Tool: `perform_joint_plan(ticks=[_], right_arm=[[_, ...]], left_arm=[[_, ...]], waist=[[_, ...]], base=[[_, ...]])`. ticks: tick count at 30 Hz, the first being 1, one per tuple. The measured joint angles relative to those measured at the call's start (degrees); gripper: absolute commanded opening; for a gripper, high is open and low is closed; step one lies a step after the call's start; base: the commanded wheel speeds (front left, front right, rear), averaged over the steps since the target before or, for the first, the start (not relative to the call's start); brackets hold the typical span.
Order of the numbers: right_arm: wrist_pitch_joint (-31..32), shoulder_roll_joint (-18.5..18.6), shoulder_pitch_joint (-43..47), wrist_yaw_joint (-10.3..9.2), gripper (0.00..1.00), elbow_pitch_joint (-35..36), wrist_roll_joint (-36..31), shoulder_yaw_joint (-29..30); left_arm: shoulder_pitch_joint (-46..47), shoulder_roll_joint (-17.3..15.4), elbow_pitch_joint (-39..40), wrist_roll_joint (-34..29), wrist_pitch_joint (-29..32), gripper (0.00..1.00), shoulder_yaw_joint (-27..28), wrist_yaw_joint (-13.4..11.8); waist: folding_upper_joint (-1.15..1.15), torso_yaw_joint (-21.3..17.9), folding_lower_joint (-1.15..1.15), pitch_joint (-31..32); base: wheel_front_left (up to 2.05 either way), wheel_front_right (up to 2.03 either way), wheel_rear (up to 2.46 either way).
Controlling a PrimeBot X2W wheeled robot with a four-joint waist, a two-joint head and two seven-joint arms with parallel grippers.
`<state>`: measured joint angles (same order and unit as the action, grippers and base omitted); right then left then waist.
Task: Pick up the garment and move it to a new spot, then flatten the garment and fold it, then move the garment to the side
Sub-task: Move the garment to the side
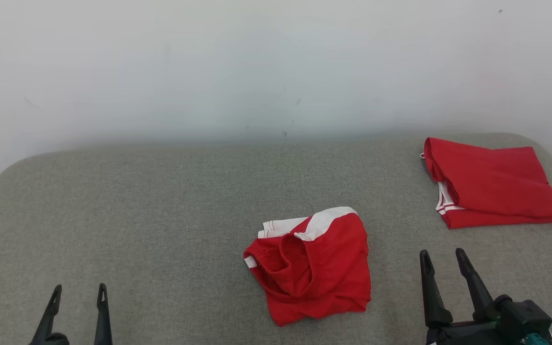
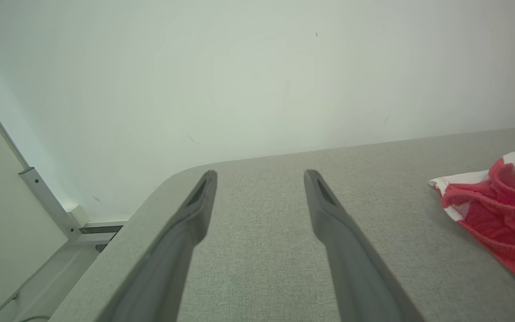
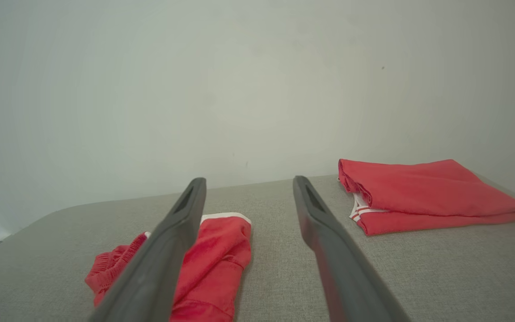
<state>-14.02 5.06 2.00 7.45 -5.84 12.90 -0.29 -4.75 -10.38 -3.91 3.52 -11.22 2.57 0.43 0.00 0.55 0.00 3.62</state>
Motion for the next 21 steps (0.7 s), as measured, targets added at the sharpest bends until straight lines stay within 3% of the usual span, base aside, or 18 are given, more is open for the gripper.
perform_joint_plan(ticks=[8, 21], right_arm=[[2.56, -0.60, 0.34, 0.00, 1.00, 1.05, -1.46, -0.24], [4.54, -1.14, 0.58, 0.00, 1.00, 1.09, -2.01, 0.03]], left_arm=[[-0.14, -2.29, 2.78, -0.01, 2.61, 1.00, -0.58, 1.47], [-1.83, -2.59, 4.75, 2.20, 4.28, 1.00, -0.73, 2.02]], waist=[[0.00, 0.89, 0.00, 0.71], [0.00, 1.62, 0.00, 0.21]], base=[[0.00, 0.00, 0.00], [0.00, 0.00, 0.00]])
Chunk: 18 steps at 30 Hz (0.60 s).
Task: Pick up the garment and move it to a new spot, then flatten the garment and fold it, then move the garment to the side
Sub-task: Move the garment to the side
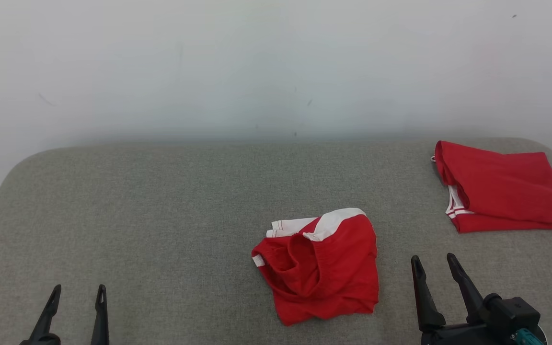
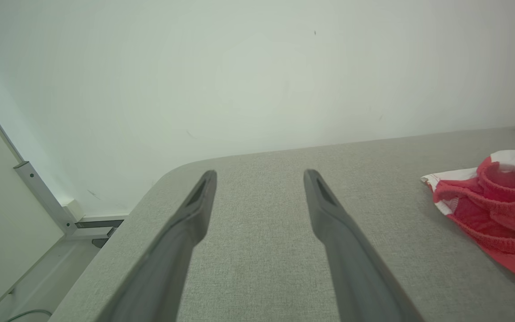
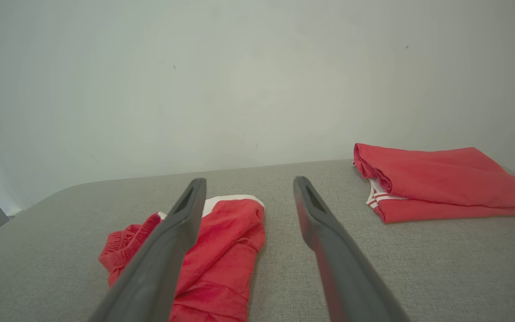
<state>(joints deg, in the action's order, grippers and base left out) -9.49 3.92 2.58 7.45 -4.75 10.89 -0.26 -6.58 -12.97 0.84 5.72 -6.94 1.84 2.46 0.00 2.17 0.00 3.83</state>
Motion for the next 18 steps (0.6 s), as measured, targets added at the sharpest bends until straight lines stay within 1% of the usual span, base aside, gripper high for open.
perform_joint_plan(ticks=[11, 18], right_arm=[[1.10, -0.43, -0.01, 0.00, 1.00, 0.11, -0.14, 0.21], [1.78, -0.57, -0.01, 0.00, 1.00, -0.09, -0.32, 0.30]], left_arm=[[-0.23, 0.98, 0.20, 2.23, -1.89, 1.00, 1.25, -1.22], [-0.32, 0.40, -0.43, 2.26, -1.44, 1.00, 1.01, -1.64]], waist=[[0.00, 0.22, 0.00, -0.39], [0.00, 0.44, 0.00, -0.40]], base=[[0.00, 0.00, 0.00], [0.00, 0.00, 0.00]])
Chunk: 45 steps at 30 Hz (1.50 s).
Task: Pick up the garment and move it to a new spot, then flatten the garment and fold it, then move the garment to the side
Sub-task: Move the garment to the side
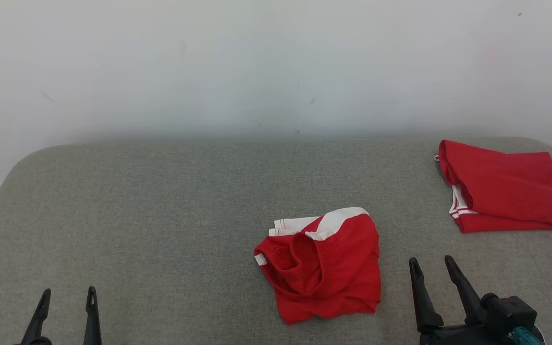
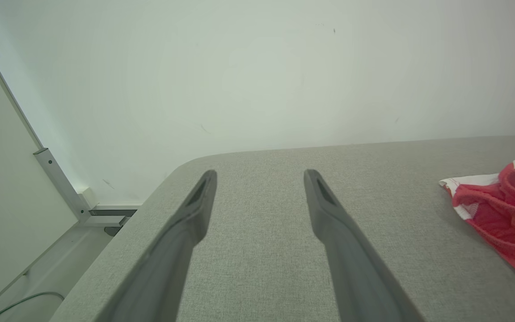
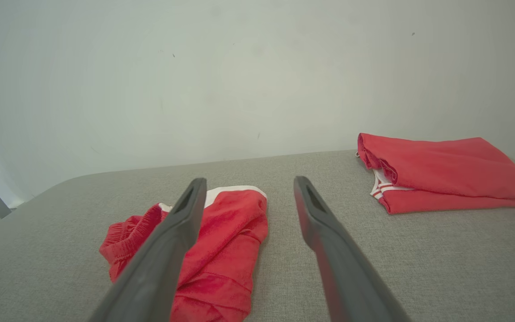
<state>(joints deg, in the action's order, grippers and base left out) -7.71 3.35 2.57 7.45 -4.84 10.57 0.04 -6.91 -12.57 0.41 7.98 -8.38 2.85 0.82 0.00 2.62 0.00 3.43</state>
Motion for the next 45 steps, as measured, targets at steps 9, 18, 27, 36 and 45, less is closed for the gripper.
perform_joint_plan(ticks=[9, 18, 27, 36, 45], right_arm=[[0.63, -0.12, -0.02, 0.00, 1.00, -0.16, -0.01, 0.14], [1.16, -0.19, -0.05, 0.00, 1.00, -0.62, -0.10, 0.31], [2.16, 0.27, -4.54, 0.00, 1.00, -4.79, -0.60, -0.77], [2.99, 1.93, -18.40, 0.00, 1.00, -23.94, -0.79, -1.43], [1.46, 2.50, -28.80, 0.00, 1.00, -45.23, -1.75, 1.09]], left_arm=[[-0.05, -0.29, 0.03, -0.31, 0.41, 1.00, -0.34, -0.41], [-0.11, -0.54, 0.05, -0.13, 0.52, 1.00, -0.86, -0.79], [-0.09, -0.54, 0.19, 0.60, 0.38, 1.00, -1.51, -0.91], [1.83, -0.07, -0.97, 0.57, -0.38, 1.00, -3.86, -0.81], [5.16, 0.44, -2.33, 0.52, -1.15, 1.00, -5.67, -0.31]], waist=[[0.00, 0.18, 0.00, 0.12], [0.00, 0.26, 0.00, 0.04], [0.00, 0.54, 0.00, -0.48], [0.00, 2.97, 0.00, -1.93], [0.00, 5.81, 0.01, -4.30]], base=[[0.00, 0.00, 0.00], [0.00, 0.00, 0.00], [0.00, 0.00, 0.00], [0.00, 0.00, 0.00], [0.00, 0.00, 0.00]])
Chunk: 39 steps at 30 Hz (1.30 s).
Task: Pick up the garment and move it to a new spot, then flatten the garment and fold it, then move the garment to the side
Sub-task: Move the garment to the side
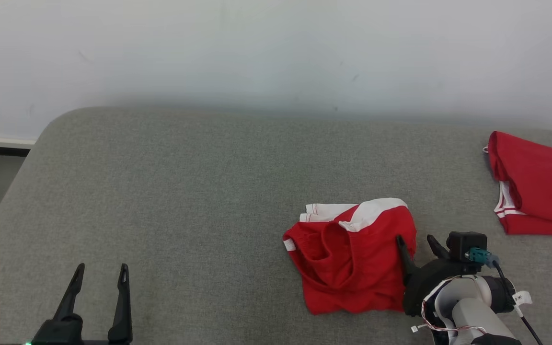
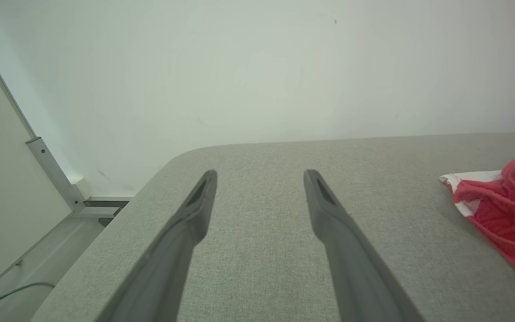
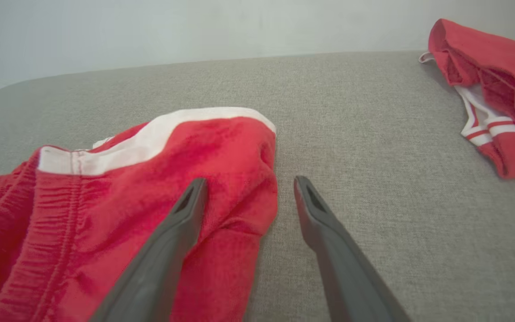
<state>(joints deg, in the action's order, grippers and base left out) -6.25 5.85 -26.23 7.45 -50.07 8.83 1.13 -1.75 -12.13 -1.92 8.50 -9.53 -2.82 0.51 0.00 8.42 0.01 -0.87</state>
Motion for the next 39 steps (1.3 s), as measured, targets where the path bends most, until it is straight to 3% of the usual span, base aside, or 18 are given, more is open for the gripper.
perform_joint_plan(ticks=[6, 10, 11, 12, 18, 26, 39], right_arm=[[0.49, -0.18, -4.83, 0.00, 1.00, -10.61, -0.47, 0.79], [-0.10, -0.90, -6.88, 0.00, 1.00, -14.15, -0.02, 0.38], [-0.46, -1.10, -7.21, 0.00, 0.37, -14.57, 0.46, -0.02], [-0.91, -1.26, -7.47, 0.00, 0.00, -14.99, 1.21, -0.23], [-3.52, -1.80, -10.68, 0.00, 0.00, -15.34, 3.54, -3.59], [-4.12, 3.08, -17.66, 0.00, 0.00, -12.98, 5.05, -10.70], [1.55, 20.67, -30.62, 0.01, 0.00, -7.32, 10.18, -22.18]], left_arm=[[1.66, 0.02, -1.27, 0.15, -0.90, 1.00, -0.36, 0.04], [2.33, -0.02, -2.25, 0.36, -1.46, 1.00, -0.32, 0.01], [2.40, -0.02, -2.38, 0.58, -1.57, 1.00, -0.21, -0.01], [2.52, 0.02, -2.54, 0.70, -1.75, 1.00, -0.26, -0.02], [3.24, 0.25, -2.83, 1.54, -3.02, 1.00, 0.15, -0.29], [4.85, 0.97, -3.08, 1.72, -4.02, 1.00, -0.65, -0.11], [10.88, 1.10, -1.88, 1.19, -5.13, 1.00, -2.07, 0.97]], waist=[[0.00, 1.23, 0.00, -2.32], [0.00, 1.66, 0.00, -3.27], [0.00, 1.56, 0.00, -3.38], [0.00, 1.40, 0.00, -3.43], [0.00, 0.14, 0.00, -4.13], [0.00, -0.97, 0.00, -6.53], [0.01, -3.12, 0.01, -14.51]], base=[[0.00, 0.00, 0.00], [0.00, 0.00, 0.00], [0.00, 0.00, 0.00], [0.00, 0.00, 0.00], [0.00, 0.00, 0.00], [0.00, 0.00, 0.00], [0.00, 0.00, 0.00]])
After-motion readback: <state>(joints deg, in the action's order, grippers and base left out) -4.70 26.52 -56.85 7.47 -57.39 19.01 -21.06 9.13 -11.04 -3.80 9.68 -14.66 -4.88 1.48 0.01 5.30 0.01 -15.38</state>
